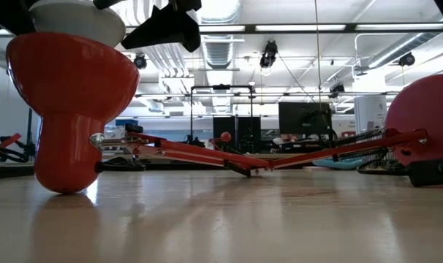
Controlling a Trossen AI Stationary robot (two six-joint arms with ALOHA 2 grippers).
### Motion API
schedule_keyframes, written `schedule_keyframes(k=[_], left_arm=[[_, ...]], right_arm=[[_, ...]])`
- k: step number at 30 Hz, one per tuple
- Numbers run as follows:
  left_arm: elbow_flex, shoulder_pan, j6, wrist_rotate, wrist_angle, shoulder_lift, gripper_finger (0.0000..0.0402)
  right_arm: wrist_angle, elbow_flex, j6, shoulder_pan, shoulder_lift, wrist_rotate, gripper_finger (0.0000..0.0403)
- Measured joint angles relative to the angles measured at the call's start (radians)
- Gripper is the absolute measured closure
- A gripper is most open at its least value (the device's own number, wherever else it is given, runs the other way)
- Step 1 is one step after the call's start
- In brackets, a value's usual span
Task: Screw lightbulb
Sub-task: Insert the lightbulb into the orange desk lamp
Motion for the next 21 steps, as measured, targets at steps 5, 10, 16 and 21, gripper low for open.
schedule_keyframes(k=[5, 10, 16, 21], left_arm=[[0.041, -0.010, -0.008, 0.000, -0.024, 0.003, 0.0132], [0.068, -0.012, 0.016, -0.004, -0.029, 0.014, 0.0132], [0.061, -0.014, 0.015, 0.016, -0.029, 0.041, 0.0132], [0.060, -0.015, 0.022, 0.034, -0.010, 0.059, 0.0132]], right_arm=[[0.002, 0.003, 0.022, 0.002, -0.001, -0.005, 0.0106], [0.002, 0.003, 0.029, 0.008, -0.002, -0.005, 0.0109], [0.002, 0.003, 0.031, 0.014, -0.001, -0.005, 0.0109], [0.002, -0.003, 0.047, 0.017, -0.001, -0.005, 0.0109]])
